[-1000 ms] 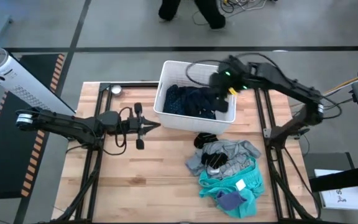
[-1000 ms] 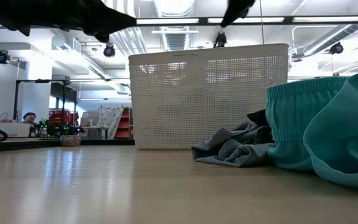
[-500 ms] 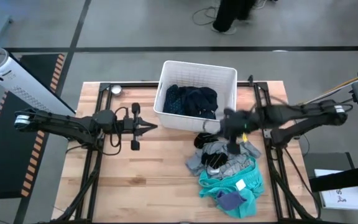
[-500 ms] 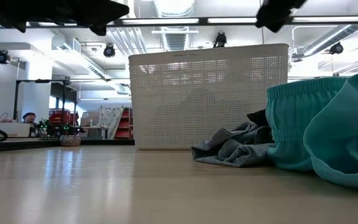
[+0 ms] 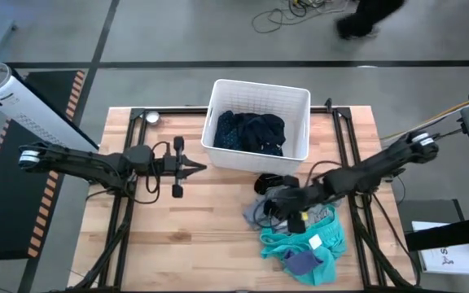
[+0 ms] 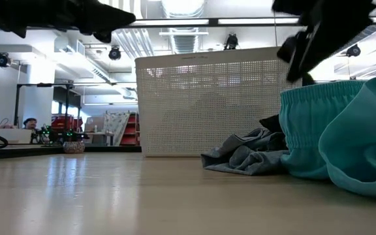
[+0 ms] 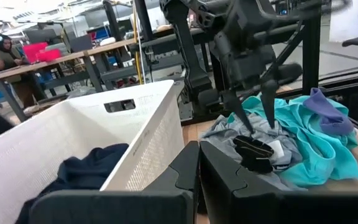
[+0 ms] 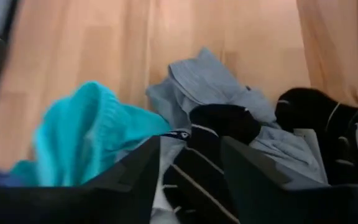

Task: Sort clothes
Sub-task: Put the bottom black sock into the laundry bin

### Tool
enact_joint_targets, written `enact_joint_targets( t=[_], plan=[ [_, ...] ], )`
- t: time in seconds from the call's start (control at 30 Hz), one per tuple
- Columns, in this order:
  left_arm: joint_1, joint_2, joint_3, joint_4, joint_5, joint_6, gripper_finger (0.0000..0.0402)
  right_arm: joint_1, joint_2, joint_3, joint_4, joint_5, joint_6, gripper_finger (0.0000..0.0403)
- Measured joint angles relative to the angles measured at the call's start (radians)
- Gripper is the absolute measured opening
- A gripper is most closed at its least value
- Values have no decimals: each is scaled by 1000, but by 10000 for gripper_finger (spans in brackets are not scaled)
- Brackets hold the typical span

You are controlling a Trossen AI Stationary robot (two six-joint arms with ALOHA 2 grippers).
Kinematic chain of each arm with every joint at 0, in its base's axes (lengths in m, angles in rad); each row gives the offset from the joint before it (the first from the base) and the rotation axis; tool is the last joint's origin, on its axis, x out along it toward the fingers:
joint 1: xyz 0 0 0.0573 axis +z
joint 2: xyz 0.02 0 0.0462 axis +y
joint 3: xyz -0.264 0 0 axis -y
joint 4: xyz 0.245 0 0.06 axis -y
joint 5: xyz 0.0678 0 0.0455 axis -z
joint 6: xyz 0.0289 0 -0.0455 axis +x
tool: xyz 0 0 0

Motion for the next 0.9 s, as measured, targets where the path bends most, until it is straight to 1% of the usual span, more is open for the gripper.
enact_joint_targets(
  t=[0.1,0.23,0.37,0.47,0.53,0.6,0.7,0.8,0.83,0.87,0.9],
  plan=[
    [0,0,-19,9,0,-12,0,-3,69,0,12,3,3,192],
    [0,0,-41,26,0,-20,0,-4,147,0,16,6,1,218],
    [0,0,-44,32,0,-21,0,-5,204,17,16,21,-1,230],
    [0,0,-44,34,0,-21,0,-10,236,34,17,22,-3,225],
    [0,0,-44,37,0,-21,0,-14,256,41,15,27,-5,210],
    [0,3,-44,37,0,-21,0,-16,274,45,15,44,-5,184],
    [0,7,-44,36,0,-22,0,-16,296,50,15,48,-18,122],
    [0,7,-44,36,1,-22,0,-16,299,65,-2,27,-20,39],
    [0,7,-44,35,1,-22,0,-16,297,74,-9,21,-23,22],
    [0,7,-44,35,1,-22,0,-15,293,88,-19,18,-31,13],
    [0,7,-44,36,1,-22,0,-14,288,107,-25,18,-42,14]
  ],
)
